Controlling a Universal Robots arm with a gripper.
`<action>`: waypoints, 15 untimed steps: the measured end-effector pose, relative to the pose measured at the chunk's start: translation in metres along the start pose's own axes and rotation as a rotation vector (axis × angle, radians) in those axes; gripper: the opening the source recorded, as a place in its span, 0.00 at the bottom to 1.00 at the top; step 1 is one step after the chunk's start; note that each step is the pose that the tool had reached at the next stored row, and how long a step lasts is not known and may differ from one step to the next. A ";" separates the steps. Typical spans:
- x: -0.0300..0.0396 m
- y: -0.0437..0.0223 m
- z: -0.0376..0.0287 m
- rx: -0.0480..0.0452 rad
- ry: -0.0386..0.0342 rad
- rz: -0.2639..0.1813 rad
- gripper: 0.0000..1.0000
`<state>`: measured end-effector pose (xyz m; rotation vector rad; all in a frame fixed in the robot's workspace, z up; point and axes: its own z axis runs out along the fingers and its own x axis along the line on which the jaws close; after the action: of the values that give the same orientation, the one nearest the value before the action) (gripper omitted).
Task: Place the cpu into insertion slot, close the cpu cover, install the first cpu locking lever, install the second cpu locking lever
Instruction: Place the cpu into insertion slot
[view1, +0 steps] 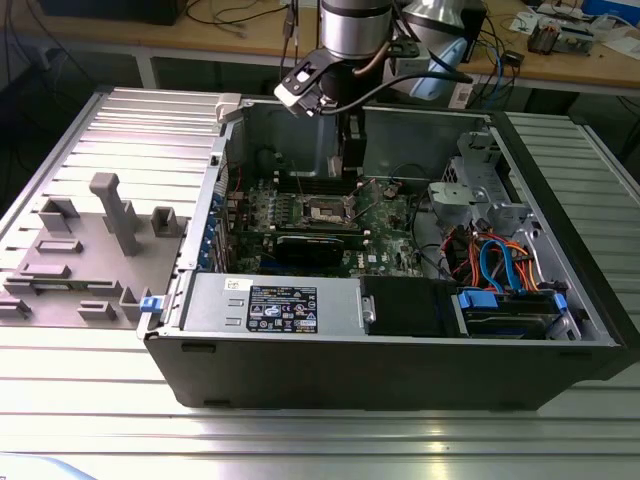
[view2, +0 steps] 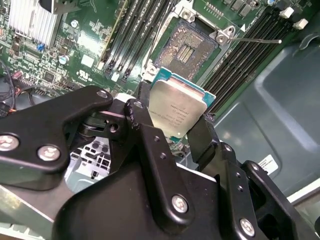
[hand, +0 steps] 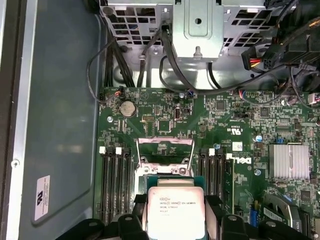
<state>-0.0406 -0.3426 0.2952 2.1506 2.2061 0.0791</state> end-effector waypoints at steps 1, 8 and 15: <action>0.0000 -0.0011 0.0010 -0.0006 -0.0001 0.000 0.54; 0.0002 -0.0057 0.0043 -0.0019 0.0000 0.000 0.54; 0.0010 -0.0140 0.0188 -0.0055 -0.0001 0.000 0.54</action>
<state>-0.0530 -0.3420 0.2753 2.1478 2.2031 0.0849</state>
